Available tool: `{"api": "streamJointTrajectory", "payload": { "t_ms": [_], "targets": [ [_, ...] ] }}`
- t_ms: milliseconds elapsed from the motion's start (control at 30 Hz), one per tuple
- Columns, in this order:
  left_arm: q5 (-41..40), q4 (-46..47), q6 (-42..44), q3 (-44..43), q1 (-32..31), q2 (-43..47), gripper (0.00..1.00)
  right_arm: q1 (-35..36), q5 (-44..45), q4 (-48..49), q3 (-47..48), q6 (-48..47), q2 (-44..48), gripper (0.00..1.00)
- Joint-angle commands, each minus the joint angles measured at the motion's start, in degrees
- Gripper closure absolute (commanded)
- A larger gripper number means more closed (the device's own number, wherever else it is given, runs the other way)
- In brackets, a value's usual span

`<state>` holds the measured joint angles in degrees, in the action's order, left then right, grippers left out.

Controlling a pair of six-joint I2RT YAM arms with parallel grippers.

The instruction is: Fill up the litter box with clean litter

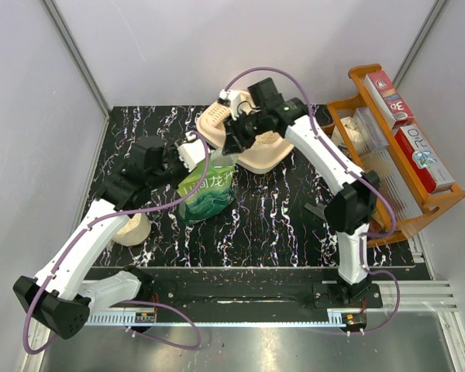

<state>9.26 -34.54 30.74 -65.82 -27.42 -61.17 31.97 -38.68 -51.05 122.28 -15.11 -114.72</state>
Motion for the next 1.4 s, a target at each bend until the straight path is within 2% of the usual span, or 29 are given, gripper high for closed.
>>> {"api": "streamJointTrajectory", "payload": {
  "t_ms": [0, 100, 300, 600, 867, 1100, 1267, 1367],
  "targets": [
    [1.4, 3.6, -0.9, -1.6, -0.1, 2.1, 1.00, 1.3, 12.6, -2.5, 6.0, 13.0, -1.5, 1.00],
    [1.4, 3.3, -0.9, -1.7, -0.4, 2.3, 1.00, 1.3, 16.1, 0.2, 2.5, 21.0, 0.5, 1.00],
    [1.4, 3.3, -1.5, -2.4, -1.2, 2.2, 1.00, 2.0, 25.6, 3.2, -4.4, 23.0, 3.1, 1.00],
    [1.3, 4.5, -3.7, -2.2, -2.7, 1.3, 1.00, 4.8, 25.5, 5.5, -8.0, 23.4, -0.1, 1.00],
    [-1.0, 5.8, -4.7, -1.2, -2.8, -0.6, 1.00, 7.5, 26.9, 14.7, -20.6, 22.7, 1.8, 1.00],
    [0.5, 5.0, -4.8, -2.6, -2.8, -4.4, 1.00, 8.4, 22.7, 24.5, -31.2, 26.3, 0.0, 1.00],
    [-1.2, 5.5, -4.7, -2.9, -2.8, -5.3, 1.00, 8.4, 18.6, 28.0, -32.7, 32.2, -2.3, 1.00],
    [-1.6, 5.5, -4.9, -2.5, -2.7, -5.2, 1.00, 7.8, 12.4, 31.6, -33.5, 38.3, -2.4, 1.00]
  ]
}}
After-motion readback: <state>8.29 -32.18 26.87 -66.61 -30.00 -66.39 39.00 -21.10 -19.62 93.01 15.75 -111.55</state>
